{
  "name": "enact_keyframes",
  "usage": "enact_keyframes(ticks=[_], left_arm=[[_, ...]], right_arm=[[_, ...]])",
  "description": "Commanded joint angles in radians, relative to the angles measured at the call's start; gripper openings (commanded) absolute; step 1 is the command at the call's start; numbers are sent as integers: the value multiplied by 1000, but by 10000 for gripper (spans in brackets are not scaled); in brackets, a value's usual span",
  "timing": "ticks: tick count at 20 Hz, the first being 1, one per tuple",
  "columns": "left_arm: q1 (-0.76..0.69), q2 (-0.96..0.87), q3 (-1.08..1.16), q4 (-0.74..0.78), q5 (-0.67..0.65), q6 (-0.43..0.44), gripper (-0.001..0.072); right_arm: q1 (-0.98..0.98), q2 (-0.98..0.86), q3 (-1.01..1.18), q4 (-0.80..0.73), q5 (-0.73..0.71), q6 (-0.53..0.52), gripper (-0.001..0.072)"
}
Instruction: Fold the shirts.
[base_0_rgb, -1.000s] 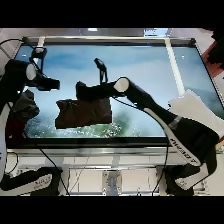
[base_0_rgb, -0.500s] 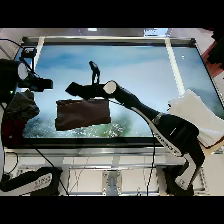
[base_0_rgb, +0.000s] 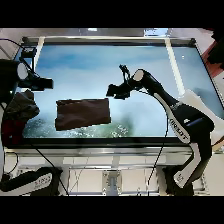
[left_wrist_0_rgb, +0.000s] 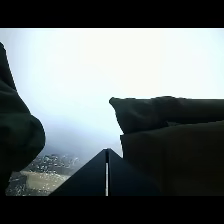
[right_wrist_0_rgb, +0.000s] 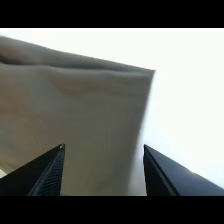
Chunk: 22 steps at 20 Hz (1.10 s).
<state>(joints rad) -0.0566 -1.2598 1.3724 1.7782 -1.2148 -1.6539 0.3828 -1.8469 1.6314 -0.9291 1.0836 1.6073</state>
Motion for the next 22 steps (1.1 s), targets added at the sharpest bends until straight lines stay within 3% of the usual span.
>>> enact_keyframes(ticks=[1, 5, 8, 16, 20, 21, 22], left_arm=[[1, 1, 1, -2, 6, 0, 13], [1, 1, 1, -2, 6, 0, 13], [1, 1, 1, -2, 6, 0, 13], [1, 1, 1, -10, 6, 0, 13], [1, 1, 1, -32, 6, 1, 13], [1, 1, 1, -31, 6, 1, 13], [1, 1, 1, -31, 6, 1, 13]], right_arm=[[-27, -32, -66, 3, 55, -63, 548], [-27, -112, -71, 240, 47, -179, 606], [-25, -166, -71, 391, 31, -219, 611], [69, -197, -71, 478, 2, -219, 589], [111, -200, -71, 514, -2, -221, 204], [111, -200, -71, 526, -2, -222, 62], [109, -199, -71, 547, -3, -237, 33]])
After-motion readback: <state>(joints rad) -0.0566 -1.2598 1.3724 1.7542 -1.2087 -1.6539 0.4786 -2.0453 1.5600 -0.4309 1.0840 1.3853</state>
